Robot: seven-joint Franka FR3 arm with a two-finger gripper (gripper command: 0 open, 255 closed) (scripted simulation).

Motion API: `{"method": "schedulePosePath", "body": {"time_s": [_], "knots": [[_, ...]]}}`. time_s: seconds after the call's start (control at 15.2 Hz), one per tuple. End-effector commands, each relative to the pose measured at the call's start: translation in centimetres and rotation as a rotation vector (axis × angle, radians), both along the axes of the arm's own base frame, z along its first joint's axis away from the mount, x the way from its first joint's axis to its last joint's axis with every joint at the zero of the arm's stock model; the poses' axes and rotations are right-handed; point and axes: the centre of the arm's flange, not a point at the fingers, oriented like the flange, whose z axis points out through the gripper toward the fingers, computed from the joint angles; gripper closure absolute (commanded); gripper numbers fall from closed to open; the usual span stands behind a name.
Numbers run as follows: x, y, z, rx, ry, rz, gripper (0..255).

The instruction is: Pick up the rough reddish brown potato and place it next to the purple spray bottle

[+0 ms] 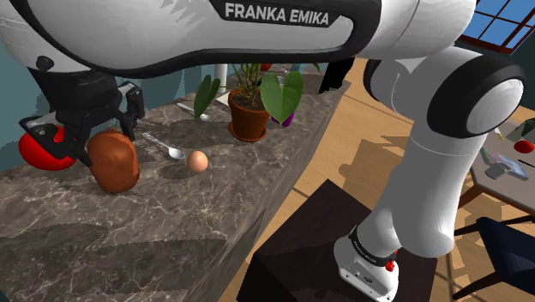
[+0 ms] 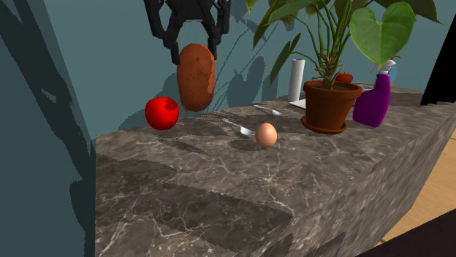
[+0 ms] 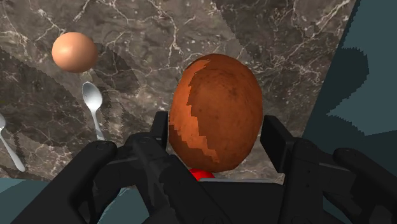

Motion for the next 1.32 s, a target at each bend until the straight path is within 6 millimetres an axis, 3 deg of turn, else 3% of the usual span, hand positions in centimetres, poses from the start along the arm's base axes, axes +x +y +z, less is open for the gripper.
{"method": "schedulePosePath", "body": {"time_s": [0.0, 0.92, 1.25], "knots": [[0.0, 0.0, 1.1, 0.000, 0.000, 0.000, 255], [0.0, 0.0, 8.4, 0.000, 0.000, 0.000, 255], [-0.1, -6.6, 8.4, 0.000, 0.000, 0.000, 255]]}}
